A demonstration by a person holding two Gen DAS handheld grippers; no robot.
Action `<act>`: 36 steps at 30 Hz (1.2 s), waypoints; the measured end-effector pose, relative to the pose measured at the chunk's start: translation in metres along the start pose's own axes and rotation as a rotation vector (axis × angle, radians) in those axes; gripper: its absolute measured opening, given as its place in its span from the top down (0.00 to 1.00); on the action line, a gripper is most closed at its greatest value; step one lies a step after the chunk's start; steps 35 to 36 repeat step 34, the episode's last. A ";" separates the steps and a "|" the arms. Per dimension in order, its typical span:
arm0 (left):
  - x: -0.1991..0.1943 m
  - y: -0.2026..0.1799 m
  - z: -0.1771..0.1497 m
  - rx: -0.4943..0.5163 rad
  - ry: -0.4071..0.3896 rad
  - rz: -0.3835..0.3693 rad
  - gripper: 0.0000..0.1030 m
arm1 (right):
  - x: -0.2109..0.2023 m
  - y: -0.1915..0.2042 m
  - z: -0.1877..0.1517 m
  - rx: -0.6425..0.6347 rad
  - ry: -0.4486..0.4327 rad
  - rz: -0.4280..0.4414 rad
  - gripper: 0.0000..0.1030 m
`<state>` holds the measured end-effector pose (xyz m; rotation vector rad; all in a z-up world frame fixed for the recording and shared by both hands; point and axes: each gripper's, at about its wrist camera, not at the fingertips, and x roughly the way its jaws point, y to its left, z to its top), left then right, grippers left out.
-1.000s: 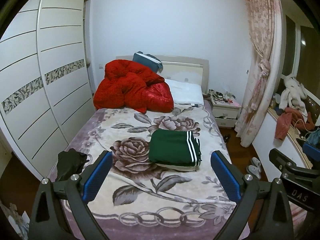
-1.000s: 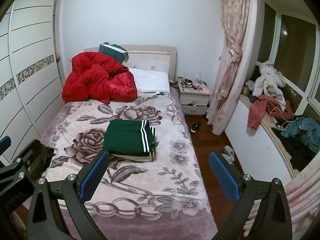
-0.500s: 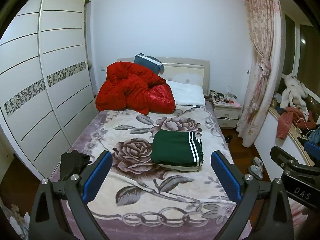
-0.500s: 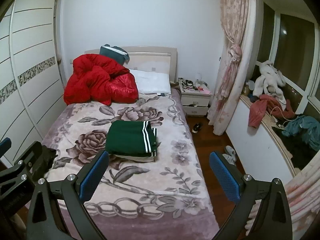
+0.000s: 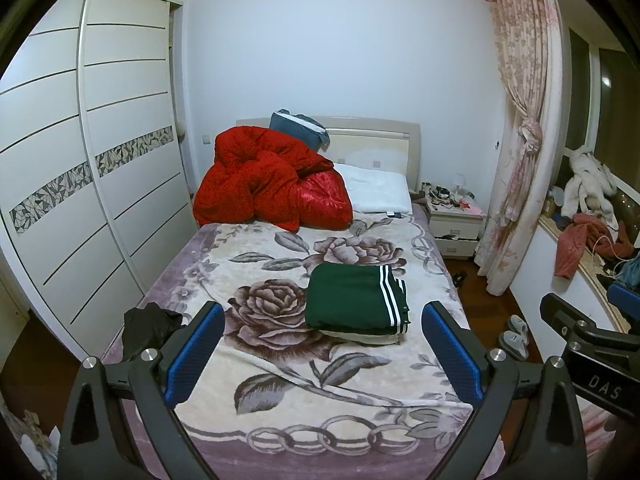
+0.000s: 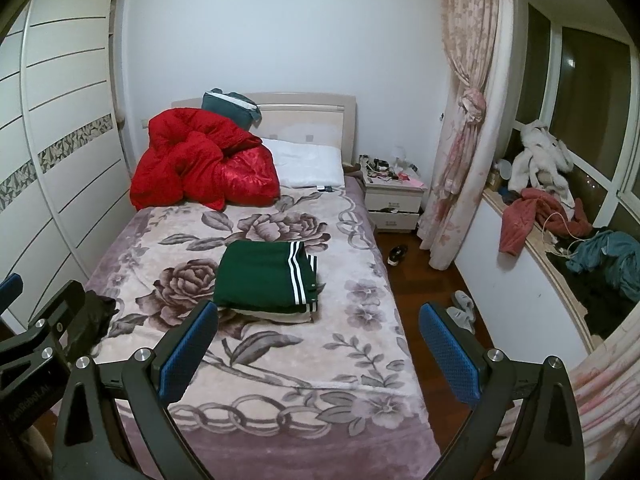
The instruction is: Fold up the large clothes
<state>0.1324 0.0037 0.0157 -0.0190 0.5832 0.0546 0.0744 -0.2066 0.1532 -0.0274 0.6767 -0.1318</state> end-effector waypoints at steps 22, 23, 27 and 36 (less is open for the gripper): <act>-0.003 0.007 0.000 0.006 0.003 -0.001 0.02 | -0.002 0.004 -0.003 0.008 0.016 0.001 0.01; -0.003 0.007 0.000 0.006 0.002 -0.003 0.02 | -0.002 0.005 -0.004 0.010 0.016 0.001 0.01; -0.003 0.008 0.000 0.009 0.000 -0.001 0.02 | -0.002 0.005 -0.004 0.010 0.014 0.002 0.01; -0.006 0.012 0.002 0.013 -0.013 0.003 0.02 | -0.005 0.003 -0.008 0.012 0.009 -0.001 0.01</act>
